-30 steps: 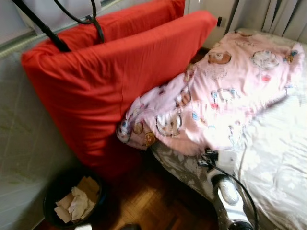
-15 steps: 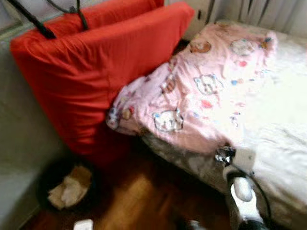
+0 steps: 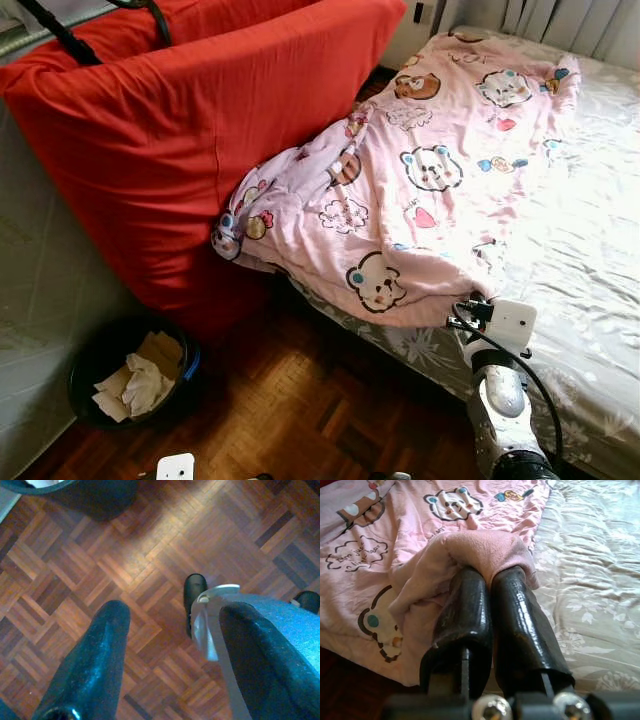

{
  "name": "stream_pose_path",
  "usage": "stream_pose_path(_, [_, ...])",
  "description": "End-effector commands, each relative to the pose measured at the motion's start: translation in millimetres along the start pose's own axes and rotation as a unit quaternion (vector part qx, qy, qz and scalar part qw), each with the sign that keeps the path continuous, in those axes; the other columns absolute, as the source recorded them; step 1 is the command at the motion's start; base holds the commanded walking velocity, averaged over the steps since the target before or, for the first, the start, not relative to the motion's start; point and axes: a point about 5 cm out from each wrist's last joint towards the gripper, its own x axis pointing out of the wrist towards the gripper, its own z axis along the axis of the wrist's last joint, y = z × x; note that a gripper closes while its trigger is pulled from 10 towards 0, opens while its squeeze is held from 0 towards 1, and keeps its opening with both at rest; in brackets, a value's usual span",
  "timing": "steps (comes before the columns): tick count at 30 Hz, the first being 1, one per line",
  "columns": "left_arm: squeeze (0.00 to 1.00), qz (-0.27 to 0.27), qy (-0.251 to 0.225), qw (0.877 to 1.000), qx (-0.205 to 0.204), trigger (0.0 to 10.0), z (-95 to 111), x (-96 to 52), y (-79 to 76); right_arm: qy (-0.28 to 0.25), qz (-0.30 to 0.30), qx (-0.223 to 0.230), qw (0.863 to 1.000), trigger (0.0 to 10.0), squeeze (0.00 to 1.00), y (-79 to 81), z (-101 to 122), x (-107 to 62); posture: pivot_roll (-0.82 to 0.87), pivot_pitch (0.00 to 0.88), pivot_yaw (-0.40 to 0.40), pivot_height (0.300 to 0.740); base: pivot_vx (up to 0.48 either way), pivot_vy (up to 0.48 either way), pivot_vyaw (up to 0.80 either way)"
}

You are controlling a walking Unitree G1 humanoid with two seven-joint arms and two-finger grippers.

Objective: Clean up the room

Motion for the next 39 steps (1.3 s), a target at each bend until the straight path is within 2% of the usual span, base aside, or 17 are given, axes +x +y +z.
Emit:
stream_pose_path(1, [0.0, 0.008, 0.023, 1.0, 0.001, 10.0, -13.3, -4.2, 4.7, 0.0, -0.002, -0.002, 1.0, 10.0, 0.0, -0.7, -2.1, -2.6, -0.03, 0.175, 0.002, 0.74, 0.0, 0.0, 0.0])
stream_pose_path(18, [0.0, 0.008, 0.023, 1.0, 0.001, 10.0, -13.3, -4.3, 4.7, 0.001, -0.005, -0.005, 1.0, 10.0, 0.0, -1.4, -3.0, -3.3, -0.03, 0.175, 0.002, 0.74, 0.0, 0.0, 0.0])
stream_pose_path(20, [0.0, 0.009, 0.02, 1.0, 0.005, 10.0, -12.8, -4.3, 3.9, 0.144, -0.036, -0.023, 0.989, 10.0, 0.0, -20.6, -50.4, -27.8, -0.03, 0.184, 0.001, 0.74, 0.0, 0.0, 0.0])
stream_pose_path(21, [0.0, 0.009, 0.018, 1.0, 0.006, 10.0, -12.3, -4.2, 3.2, 0.209, -0.054, -0.028, 0.976, 10.0, 0.0, -31.2, -70.6, -42.8, -0.03, 0.184, 0.001, 0.74, 0.0, 0.0, 0.0])
stream_pose_path(23, [0.0, 0.009, 0.018, 1.0, 0.005, 10.0, -12.2, -4.2, 3.0, 0.212, -0.056, -0.028, 0.975, 10.0, 0.0, -32.6, -71.4, -43.5, -0.03, 0.184, 0.001, 0.74, 0.0, 0.0, 0.0])
stream_pose_path(24, [0.0, 0.01, 0.017, 1.0, 0.005, 10.0, -12.1, -4.2, 3.1, 0.214, -0.058, -0.027, 0.975, 10.0, 0.51, -33.5, -71.9, -44.0, -0.03, 0.184, 0.002, 0.74, 0.0, 0.0, 0.0])
stream_pose_path(26, [0.0, 0.009, 0.017, 1.0, 0.006, 10.0, -12.0, -4.2, 3.2, 0.215, -0.06, -0.027, 0.974, 10.0, 0.51, -34.4, -72.4, -44.5, -0.03, 0.184, 0.002, 0.74, 0.0, 0.0, 0.0])
stream_pose_path(27, [0.0, 0.009, 0.017, 1.0, 0.007, 10.0, -11.8, -4.1, 3.4, 0.216, -0.061, -0.027, 0.974, 10.0, 0.67, -34.9, -72.7, -44.8, -0.03, 0.185, 0.004, 0.74, 0.0, 0.0, 0.0])
stream_pose_path(35, [0.0, 0.01, 0.014, 1.0, 0.009, 10.0, -10.6, -3.8, 3.9, 0.242, -0.067, -0.029, 0.968, 10.0, 0.65, -39.8, -78.8, -49.4, -0.03, 0.186, 0.005, 0.74, 0.0, 0.0, 0.0])
stream_pose_path(37, [0.0, 0.01, 0.013, 1.0, 0.009, 10.0, -9.9, -3.6, 3.9, 0.257, -0.069, -0.032, 0.963, 10.0, 0.63, -42.1, -83.8, -54.3, -0.03, 0.187, 0.005, 0.74, 0.0, 0.0, 0.0])
stream_pose_path(38, [0.0, 0.01, 0.012, 1.0, 0.009, 10.0, -9.7, -3.6, 3.8, 0.263, -0.069, -0.032, 0.962, 10.0, 0.55, -43.2, -85.6, -56.2, -0.02, 0.187, 0.005, 0.74, 0.0, 0.0, 0.0])
stream_pose_path(39, [0.0, 0.01, 0.012, 1.0, 0.009, 10.0, -9.6, -3.5, 3.7, 0.266, -0.07, -0.032, 0.961, 10.0, 0.52, -43.8, -86.8, -57.5, -0.02, 0.187, 0.005, 0.74, 0.0, 0.0, 0.0])
